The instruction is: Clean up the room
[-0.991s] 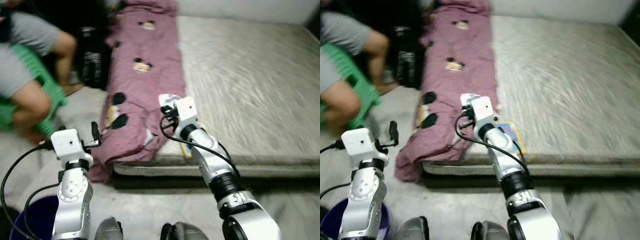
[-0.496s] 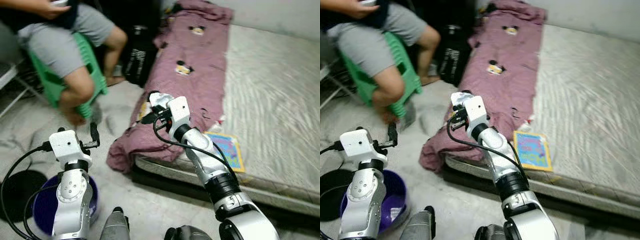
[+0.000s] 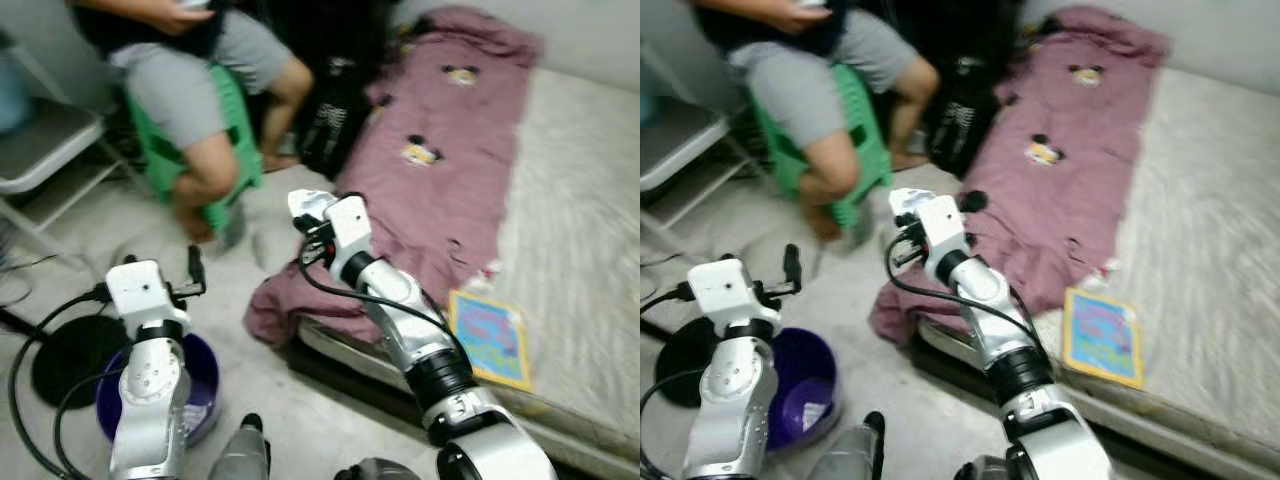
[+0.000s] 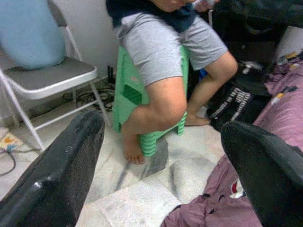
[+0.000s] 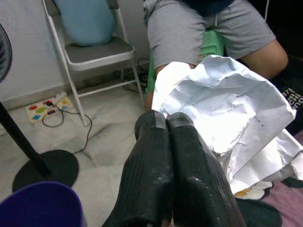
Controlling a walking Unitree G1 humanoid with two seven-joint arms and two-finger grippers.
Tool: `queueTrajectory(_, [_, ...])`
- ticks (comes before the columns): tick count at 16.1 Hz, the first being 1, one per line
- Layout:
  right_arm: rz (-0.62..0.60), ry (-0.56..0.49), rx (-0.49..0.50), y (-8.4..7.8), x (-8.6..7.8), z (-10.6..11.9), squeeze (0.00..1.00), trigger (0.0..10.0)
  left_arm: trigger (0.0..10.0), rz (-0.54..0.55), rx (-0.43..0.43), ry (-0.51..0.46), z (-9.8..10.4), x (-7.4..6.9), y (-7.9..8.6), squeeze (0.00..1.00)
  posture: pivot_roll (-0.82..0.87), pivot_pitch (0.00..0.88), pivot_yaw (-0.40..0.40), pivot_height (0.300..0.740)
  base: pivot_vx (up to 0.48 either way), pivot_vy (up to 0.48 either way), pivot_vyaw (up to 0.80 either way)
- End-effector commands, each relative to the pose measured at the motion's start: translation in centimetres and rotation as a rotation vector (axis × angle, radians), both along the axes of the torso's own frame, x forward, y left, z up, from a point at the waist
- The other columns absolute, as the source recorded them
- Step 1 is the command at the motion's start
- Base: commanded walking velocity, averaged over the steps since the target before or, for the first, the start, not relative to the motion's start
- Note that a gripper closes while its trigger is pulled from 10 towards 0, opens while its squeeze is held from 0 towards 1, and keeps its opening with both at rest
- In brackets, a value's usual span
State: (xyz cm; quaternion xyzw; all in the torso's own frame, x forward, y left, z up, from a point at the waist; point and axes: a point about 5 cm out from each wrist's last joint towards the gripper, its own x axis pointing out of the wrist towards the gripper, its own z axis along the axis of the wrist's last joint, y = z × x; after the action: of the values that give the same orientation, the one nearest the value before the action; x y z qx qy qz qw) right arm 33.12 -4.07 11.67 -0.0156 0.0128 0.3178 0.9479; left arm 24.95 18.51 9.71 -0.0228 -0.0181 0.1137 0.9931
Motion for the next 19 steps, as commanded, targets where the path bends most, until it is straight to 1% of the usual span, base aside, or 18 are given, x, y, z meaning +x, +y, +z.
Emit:
queueTrajectory(1, [0.022,-0.017,0.007,0.5,-0.1,0.4,0.00,10.0,10.0,0.024,0.013,0.008,-0.1,-0.1,0.4,0.00,-0.02,0.071,-0.066,0.740,0.000,0.000,0.80])
queueTrajectory(6, [0.030,-0.024,0.003,0.6,-0.1,0.4,0.00,10.0,10.0,0.036,0.024,0.007,-0.1,-0.1,0.5,0.00,-0.02,0.062,-0.067,0.740,0.000,0.000,0.80])
queueTrajectory(9, [0.049,-0.030,0.005,0.9,-0.2,0.5,0.00,10.0,10.0,0.049,0.034,0.005,0.0,0.0,0.7,0.00,-0.01,0.059,-0.066,0.740,0.000,0.000,0.80])
queueTrajectory(11, [0.026,-0.022,0.063,0.5,-0.1,0.7,0.00,10.0,10.0,0.137,0.095,0.006,0.2,-0.1,1.5,0.00,-0.01,0.067,-0.066,0.740,0.000,0.000,0.00])
queueTrajectory(12, [0.003,-0.023,0.029,0.2,0.1,0.5,0.00,10.0,10.0,0.180,0.106,0.025,0.2,-0.3,1.9,0.00,-0.01,0.067,-0.068,0.740,0.000,0.000,0.00])
queueTrajectory(13, [-0.037,-0.023,0.009,-0.4,0.4,0.3,0.00,10.0,10.0,0.216,0.119,0.020,0.2,-0.9,2.7,0.00,0.00,0.066,-0.070,0.740,0.000,0.000,0.00])
queueTrajectory(15, [-0.062,-0.063,-0.034,-0.8,0.4,0.4,0.00,10.0,10.0,0.225,0.118,0.006,0.3,-1.4,3.4,0.00,0.00,0.067,-0.074,0.740,0.000,0.000,0.00])
queueTrajectory(16, [-0.079,-0.113,-0.052,-1.5,0.4,0.5,0.00,10.0,10.0,0.260,0.119,0.007,0.1,-2.3,4.4,0.00,0.00,0.072,-0.076,0.740,0.000,0.000,0.00])
queueTrajectory(17, [-0.126,-0.125,-0.056,-2.3,0.5,0.5,0.00,10.0,10.0,0.270,0.122,0.011,0.0,-2.8,4.7,0.00,0.00,0.073,-0.075,0.740,0.000,0.000,0.00])
queueTrajectory(18, [-0.261,-0.159,-0.085,-4.8,0.6,0.4,0.00,10.0,10.0,0.262,0.131,0.022,-0.4,-3.5,4.7,0.00,-0.01,0.084,-0.068,0.740,0.000,0.000,0.00])
queueTrajectory(19, [-0.292,-0.118,-0.057,-6.1,0.3,0.1,0.00,10.0,10.0,0.253,0.134,0.028,-0.5,-3.6,4.6,0.00,-0.02,0.089,-0.055,0.740,0.000,0.000,0.00])
